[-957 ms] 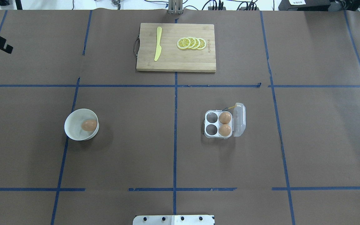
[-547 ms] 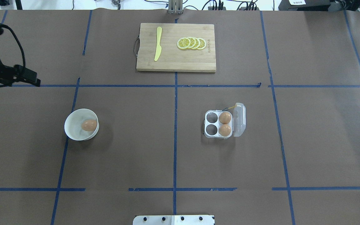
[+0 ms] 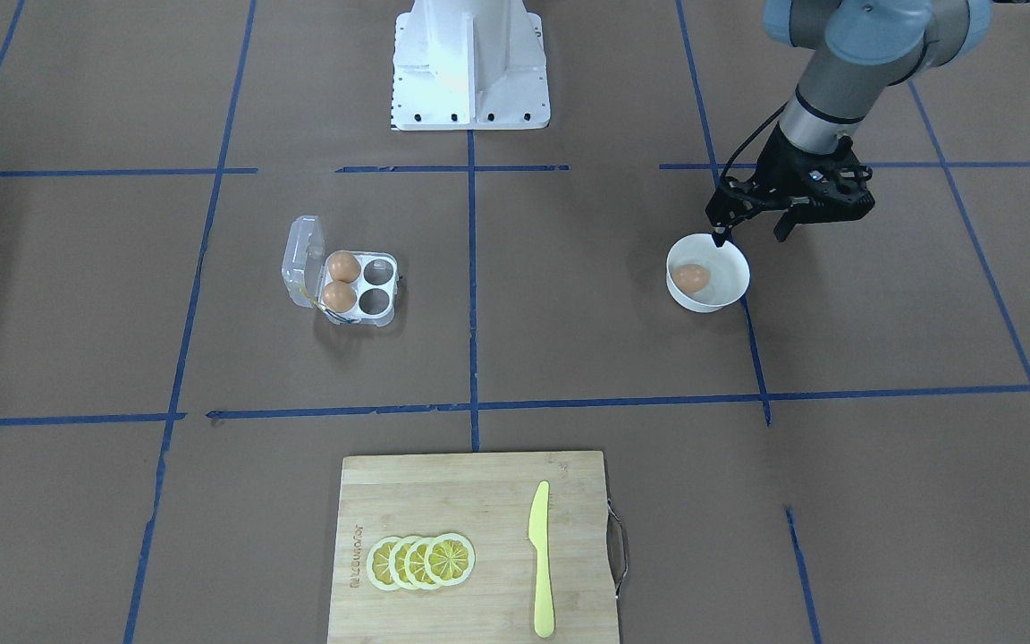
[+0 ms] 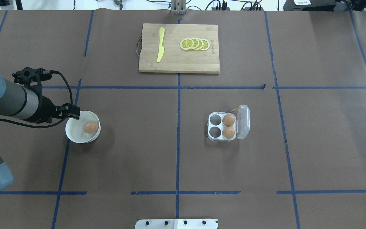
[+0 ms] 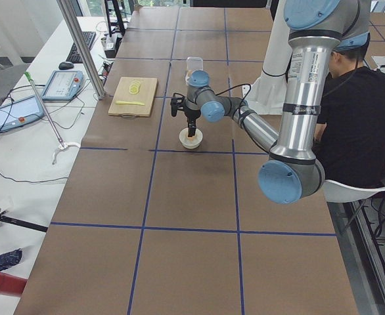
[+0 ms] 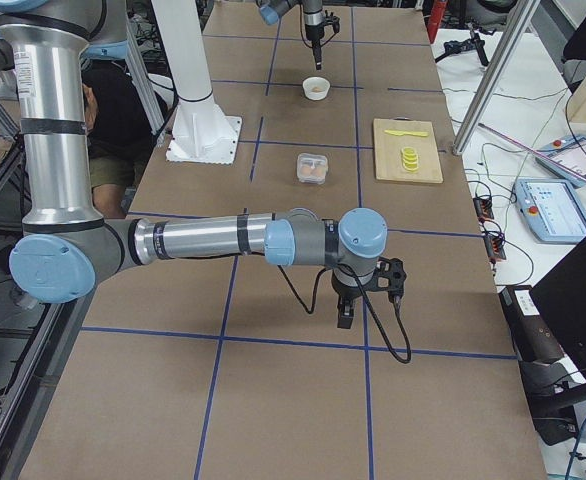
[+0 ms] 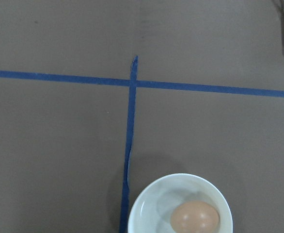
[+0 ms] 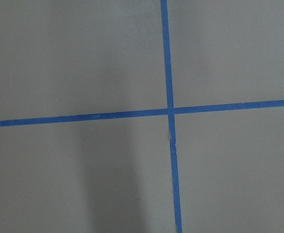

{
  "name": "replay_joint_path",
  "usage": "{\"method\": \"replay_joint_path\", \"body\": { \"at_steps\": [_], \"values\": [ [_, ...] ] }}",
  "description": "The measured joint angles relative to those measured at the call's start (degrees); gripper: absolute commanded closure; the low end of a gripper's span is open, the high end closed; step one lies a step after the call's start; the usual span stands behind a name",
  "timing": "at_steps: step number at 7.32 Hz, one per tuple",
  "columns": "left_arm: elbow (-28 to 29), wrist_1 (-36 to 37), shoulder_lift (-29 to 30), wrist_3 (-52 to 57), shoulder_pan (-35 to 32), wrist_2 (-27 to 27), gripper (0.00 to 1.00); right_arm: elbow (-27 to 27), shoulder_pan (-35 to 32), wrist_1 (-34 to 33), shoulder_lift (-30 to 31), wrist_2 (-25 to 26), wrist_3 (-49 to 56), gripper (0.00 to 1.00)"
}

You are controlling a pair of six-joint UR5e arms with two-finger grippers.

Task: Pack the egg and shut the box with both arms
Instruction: 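Move the left gripper over the white bowl holding the brown egg, then lower the open left gripper into the bowl around the brown egg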

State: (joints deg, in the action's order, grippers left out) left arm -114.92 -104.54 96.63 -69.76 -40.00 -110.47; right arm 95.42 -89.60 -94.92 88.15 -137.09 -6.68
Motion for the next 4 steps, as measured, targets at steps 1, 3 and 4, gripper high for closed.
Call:
{"method": "replay_joint_path", "body": {
  "at_steps": [1, 3, 4],
  "values": [
    [1.3, -0.94, 0.65, -0.87, 0.88, 0.7, 0.13, -0.03, -0.01, 0.0, 0.0, -0.03, 0.0, 0.0],
    [3.75, -1.62, 2.87, -1.28, 1.36, 1.14, 0.14, -0.05, -0.04, 0.0, 0.01, -0.09, 0.0, 0.0],
    [5.12, -1.76, 3.94, -1.31, 1.42, 1.23, 0.15, -0.05, -0.04, 0.0, 0.01, -0.1, 0.0, 0.0]
  ]
}}
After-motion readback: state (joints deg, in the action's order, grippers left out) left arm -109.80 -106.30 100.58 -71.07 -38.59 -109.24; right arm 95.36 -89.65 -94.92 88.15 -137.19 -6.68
